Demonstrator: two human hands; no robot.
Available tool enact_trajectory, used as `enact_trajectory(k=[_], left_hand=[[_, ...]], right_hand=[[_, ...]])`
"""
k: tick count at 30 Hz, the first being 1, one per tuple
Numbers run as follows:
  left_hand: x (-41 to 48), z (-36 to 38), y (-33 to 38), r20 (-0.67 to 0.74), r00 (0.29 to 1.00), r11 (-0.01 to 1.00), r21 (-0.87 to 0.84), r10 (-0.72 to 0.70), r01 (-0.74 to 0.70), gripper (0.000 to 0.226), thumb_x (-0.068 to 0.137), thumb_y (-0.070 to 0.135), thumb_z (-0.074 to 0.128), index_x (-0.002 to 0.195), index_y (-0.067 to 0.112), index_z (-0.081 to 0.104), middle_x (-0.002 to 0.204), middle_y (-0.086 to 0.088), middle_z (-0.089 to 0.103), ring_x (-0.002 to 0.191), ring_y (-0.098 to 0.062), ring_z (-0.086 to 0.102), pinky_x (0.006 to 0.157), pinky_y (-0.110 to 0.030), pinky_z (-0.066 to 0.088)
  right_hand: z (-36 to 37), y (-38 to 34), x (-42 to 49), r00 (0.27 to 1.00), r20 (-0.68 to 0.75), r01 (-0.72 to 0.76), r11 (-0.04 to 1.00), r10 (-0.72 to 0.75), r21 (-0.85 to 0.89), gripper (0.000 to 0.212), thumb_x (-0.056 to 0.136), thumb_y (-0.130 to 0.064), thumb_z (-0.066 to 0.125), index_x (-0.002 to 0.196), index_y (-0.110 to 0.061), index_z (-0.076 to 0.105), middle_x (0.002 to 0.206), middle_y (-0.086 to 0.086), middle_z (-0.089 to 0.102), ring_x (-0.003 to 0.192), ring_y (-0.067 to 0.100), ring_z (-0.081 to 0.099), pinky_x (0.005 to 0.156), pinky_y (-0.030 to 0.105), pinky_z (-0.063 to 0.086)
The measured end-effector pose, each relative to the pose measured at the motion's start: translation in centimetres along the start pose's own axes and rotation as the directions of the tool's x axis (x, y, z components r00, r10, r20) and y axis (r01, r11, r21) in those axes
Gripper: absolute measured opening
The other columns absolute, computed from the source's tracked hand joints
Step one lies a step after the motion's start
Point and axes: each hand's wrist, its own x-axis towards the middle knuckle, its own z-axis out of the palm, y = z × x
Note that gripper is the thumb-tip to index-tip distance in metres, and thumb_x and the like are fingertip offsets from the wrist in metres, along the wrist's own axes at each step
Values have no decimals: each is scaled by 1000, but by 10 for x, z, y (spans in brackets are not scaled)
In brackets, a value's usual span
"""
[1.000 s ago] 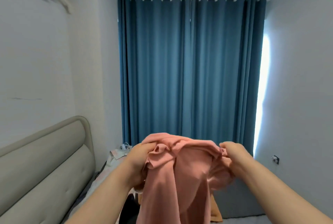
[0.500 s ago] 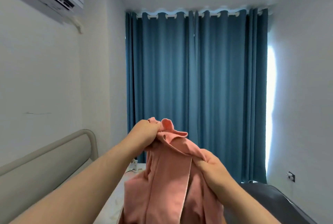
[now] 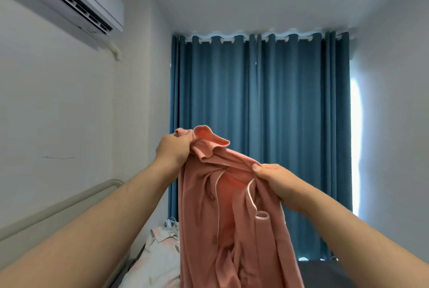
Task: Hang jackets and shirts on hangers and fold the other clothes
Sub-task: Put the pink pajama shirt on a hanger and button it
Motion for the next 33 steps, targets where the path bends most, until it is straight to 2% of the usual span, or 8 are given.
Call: enact_trajectory(k=[4,10,14,16,23,28,30,33], left_hand=[[3,7,13,161,987,1000,-2,14,-14,25,94,37,60,89,16,72,94,-4,73,90,-19,67,80,-30,52],[7,9,30,366,900,960,52,237,-274,12,88,27,69,90,15,71,88,4,74,87,-12,68,80,-23,54],[27,-1,30,575,736,398,619,357,-677,32,77,4,61,101,25,60,100,1,53,93,-17,56,78,-23,43],[35,-4,23,615,704,290,643,355,-709,42,78,5,58,109,32,49,103,0,47,95,-19,53,85,-32,45],[53,-30,36,241,840,538,675,487,-505,34,79,-3,46,104,13,63,100,-9,65,95,-27,59,78,-27,40],[55,-27,60,87,916,826,406,391,-391,25,82,-5,43,90,6,64,79,-7,61,73,-20,55,57,-26,43],[49,-9,67,109,930,891,265,352,-369,20,81,-4,46,88,3,63,82,-13,66,72,-24,62,60,-32,52],[43,20,68,192,935,936,133,299,-326,18,69,3,50,80,6,64,88,-19,70,79,-32,68,65,-41,57]], right_hand=[[-8,-12,15,986,-160,47,998,-41,36,38,100,-33,49,100,1,67,85,14,71,75,24,63,69,33,51],[-24,-17,32,904,-365,119,953,-220,-280,44,94,-54,49,74,-15,51,69,3,46,64,17,40,59,31,34],[-42,-12,38,864,-441,101,942,-243,-321,44,97,-40,50,76,-2,56,70,4,52,66,19,45,61,33,37],[-49,-11,41,872,-445,74,953,-205,-294,43,96,-39,52,76,-1,57,71,4,54,66,19,46,61,33,38],[-97,21,49,789,-600,-132,990,135,50,32,86,-27,61,103,-1,69,101,17,70,90,32,66,89,48,54],[-87,44,30,839,-534,-367,835,106,-411,24,84,-21,58,75,0,64,74,13,63,69,28,60,64,31,48],[-54,37,26,937,-347,-171,836,-25,-522,15,77,-24,64,77,-10,68,76,3,64,72,18,59,65,27,44],[9,9,6,981,-56,175,967,-188,-184,49,74,-51,70,113,-22,65,106,-9,70,97,6,65,82,22,48]])
